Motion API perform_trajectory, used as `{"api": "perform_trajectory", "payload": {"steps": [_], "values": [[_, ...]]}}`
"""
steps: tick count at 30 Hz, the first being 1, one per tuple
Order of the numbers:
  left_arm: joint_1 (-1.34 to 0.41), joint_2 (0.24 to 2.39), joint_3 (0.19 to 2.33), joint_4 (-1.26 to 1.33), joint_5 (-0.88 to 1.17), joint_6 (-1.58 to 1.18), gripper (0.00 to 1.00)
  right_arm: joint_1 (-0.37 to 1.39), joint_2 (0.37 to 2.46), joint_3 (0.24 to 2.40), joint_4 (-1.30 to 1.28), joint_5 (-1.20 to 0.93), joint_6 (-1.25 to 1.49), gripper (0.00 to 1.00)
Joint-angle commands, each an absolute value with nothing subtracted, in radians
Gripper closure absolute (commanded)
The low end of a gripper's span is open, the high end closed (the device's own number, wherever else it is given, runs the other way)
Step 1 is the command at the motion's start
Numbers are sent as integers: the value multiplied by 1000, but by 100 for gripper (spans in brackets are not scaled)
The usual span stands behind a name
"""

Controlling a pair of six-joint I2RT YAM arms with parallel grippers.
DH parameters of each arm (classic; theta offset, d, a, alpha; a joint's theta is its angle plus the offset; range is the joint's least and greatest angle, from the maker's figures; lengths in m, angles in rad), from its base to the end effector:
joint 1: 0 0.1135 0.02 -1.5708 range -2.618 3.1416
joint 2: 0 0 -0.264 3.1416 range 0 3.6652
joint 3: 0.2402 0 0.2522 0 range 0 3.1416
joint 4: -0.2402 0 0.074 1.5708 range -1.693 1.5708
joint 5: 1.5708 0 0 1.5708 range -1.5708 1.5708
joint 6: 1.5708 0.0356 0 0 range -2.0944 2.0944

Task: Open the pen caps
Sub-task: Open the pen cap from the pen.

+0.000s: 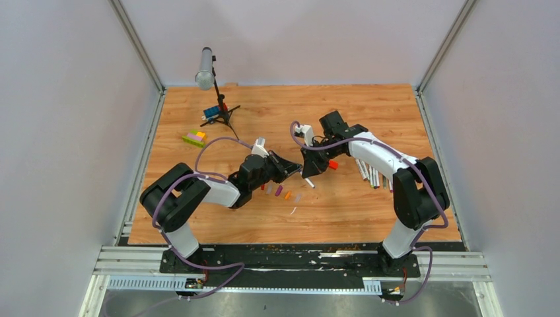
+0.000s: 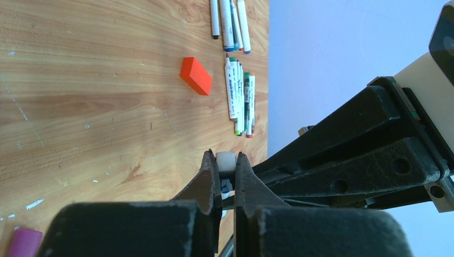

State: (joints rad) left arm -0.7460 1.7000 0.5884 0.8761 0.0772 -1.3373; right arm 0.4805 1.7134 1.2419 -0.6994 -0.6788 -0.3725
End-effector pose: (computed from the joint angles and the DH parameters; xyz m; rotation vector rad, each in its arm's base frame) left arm 0.2352 -0.2211 0.1568 -0.5500 2.0251 -1.4684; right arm 0.2935 0.1782 0.2233 -1.2577 2.3136 0.9548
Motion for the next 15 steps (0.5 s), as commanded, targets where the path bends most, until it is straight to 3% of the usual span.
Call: {"api": "perform_trajectory", "payload": {"steps": [1,3,6,11,15], "values": [[-750,1687,605,899,48,-1301,100,493,1685,1247,-704,-737,-421,91],[-750,1679,599,914,55,-1282,100,493,1686,1247,-715,-744,-441,75],[-751,1675,593,953,79,-1262,100,492,1690,1248,-720,-748,-445,64],[-759,1681,588,1004,103,-1247,100,493,1704,1254,-719,-760,-432,63],[-764,1687,591,1031,108,-1248,100,492,1713,1258,-711,-771,-416,67]]}}
